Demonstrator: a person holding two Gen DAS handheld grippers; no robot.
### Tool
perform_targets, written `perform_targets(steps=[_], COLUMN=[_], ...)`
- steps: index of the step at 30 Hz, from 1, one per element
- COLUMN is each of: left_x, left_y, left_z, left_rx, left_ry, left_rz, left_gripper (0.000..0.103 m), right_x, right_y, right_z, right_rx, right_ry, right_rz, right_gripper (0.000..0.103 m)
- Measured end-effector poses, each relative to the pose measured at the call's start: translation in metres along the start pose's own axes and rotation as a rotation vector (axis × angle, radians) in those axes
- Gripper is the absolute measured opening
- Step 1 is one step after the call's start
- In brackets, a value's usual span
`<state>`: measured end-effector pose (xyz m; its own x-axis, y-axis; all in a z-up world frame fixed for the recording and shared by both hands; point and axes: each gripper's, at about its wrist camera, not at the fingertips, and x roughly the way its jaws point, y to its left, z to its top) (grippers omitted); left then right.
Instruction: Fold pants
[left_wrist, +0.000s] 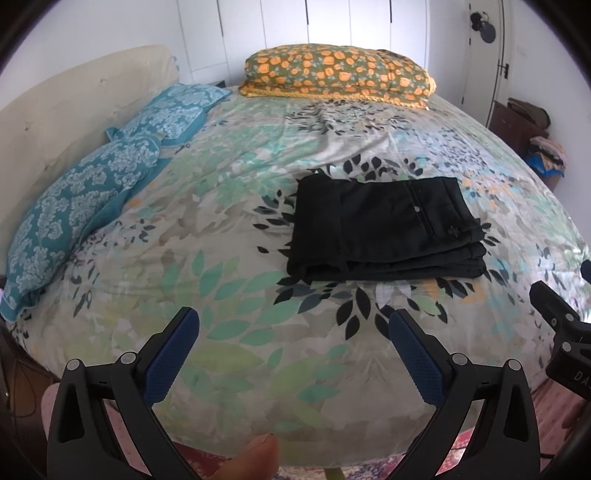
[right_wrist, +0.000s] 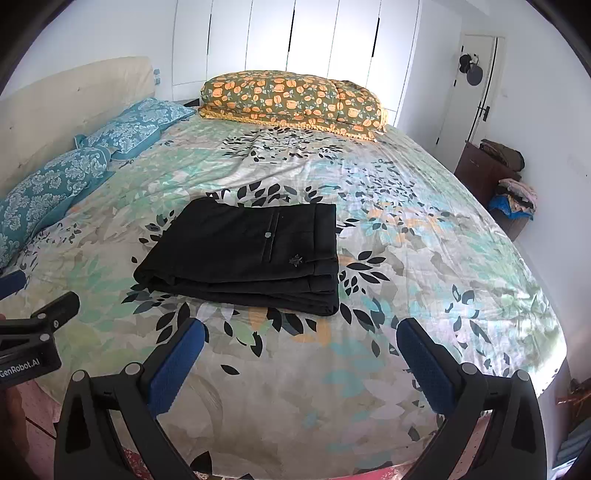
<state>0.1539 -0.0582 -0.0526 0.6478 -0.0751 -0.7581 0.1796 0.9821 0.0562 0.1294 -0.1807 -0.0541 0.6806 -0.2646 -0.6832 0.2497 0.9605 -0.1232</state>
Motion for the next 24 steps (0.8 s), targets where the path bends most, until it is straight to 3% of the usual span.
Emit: perform_targets(steps=[3,6,11,24], left_x=[-0.0015,-0.0025,-0.0042,-0.0007], left_y=[0.0017,-0.0019,-0.0002,0.0006], left_z=[0.001,0.0008,-0.0018,-0.004], left_rx=[-0.026,0.013,-0.009,-0.028], left_ry=[0.014,0.007,0.015,0.051], left_rz=[-0.014,0.028,-0.027,-0.045], left_gripper=[0.103,0.103,0.102,0.102], right_x=[-0.002,-0.0025,-0.0035,-0.0039], right_y=[0.0034,0.0063,0.0053,0.0079], right_z=[0.0011,0.0013,0.0009,0.0012], right_rx=[-0.008,-0.016,-0.015,-0.028], right_ry=[0.0,0.002,0.002,0.009], right_rz=[-0.001,-0.002,-0.01,-0.022], right_gripper=[0.103,0.103,0.103,0.103])
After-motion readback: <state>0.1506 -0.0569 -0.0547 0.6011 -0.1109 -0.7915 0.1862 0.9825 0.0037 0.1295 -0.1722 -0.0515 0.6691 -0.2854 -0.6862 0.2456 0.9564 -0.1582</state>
